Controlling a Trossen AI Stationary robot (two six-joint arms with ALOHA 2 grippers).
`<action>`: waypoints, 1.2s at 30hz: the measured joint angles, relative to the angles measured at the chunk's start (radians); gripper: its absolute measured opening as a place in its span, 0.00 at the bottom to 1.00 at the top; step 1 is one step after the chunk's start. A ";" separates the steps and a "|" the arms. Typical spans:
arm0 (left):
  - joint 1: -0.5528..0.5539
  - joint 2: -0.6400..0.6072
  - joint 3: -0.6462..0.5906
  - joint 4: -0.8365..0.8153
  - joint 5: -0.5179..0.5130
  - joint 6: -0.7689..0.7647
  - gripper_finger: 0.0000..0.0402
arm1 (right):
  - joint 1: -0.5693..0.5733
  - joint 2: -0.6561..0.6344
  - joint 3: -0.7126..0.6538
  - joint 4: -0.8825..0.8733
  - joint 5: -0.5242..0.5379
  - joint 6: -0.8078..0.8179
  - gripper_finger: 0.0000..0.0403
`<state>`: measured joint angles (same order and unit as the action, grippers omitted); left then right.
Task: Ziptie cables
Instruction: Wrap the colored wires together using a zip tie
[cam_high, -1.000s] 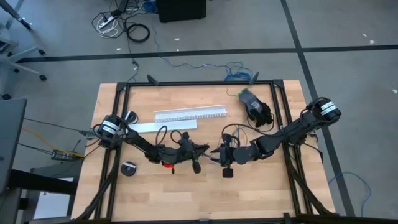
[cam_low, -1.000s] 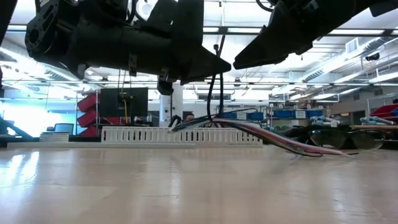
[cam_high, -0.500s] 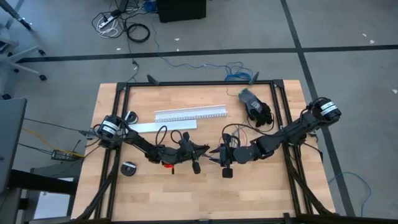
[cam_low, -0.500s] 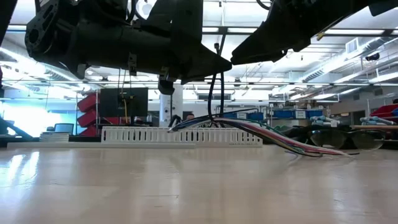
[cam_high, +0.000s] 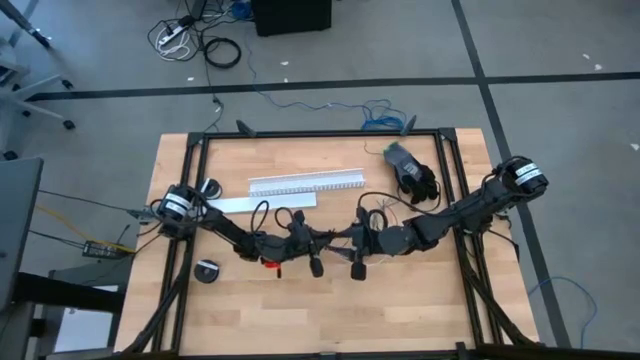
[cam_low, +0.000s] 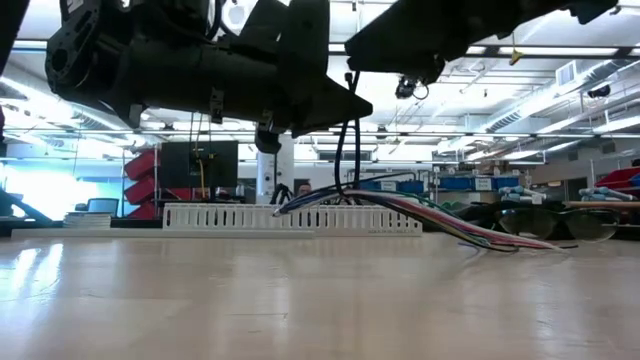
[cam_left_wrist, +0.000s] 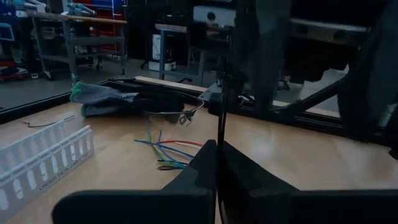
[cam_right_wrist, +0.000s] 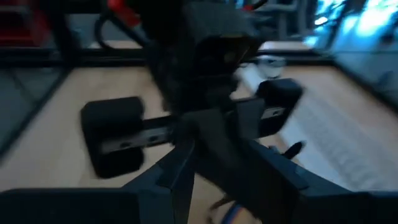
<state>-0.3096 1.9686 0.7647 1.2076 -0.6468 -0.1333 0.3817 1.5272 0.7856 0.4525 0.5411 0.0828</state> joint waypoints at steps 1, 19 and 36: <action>0.003 0.000 0.000 -0.001 -0.001 0.000 0.00 | 0.000 0.000 0.000 -0.002 0.032 -0.019 0.34; 0.019 0.000 0.000 -0.017 -0.013 0.029 0.00 | -0.016 0.000 0.000 0.052 -0.181 0.073 0.34; 0.002 0.001 -0.019 0.045 -0.035 0.058 0.00 | 0.006 -0.024 -0.006 -0.093 0.145 -0.066 0.33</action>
<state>-0.3078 1.9697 0.7452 1.2523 -0.6823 -0.0756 0.3880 1.5036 0.7800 0.3596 0.6858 0.0167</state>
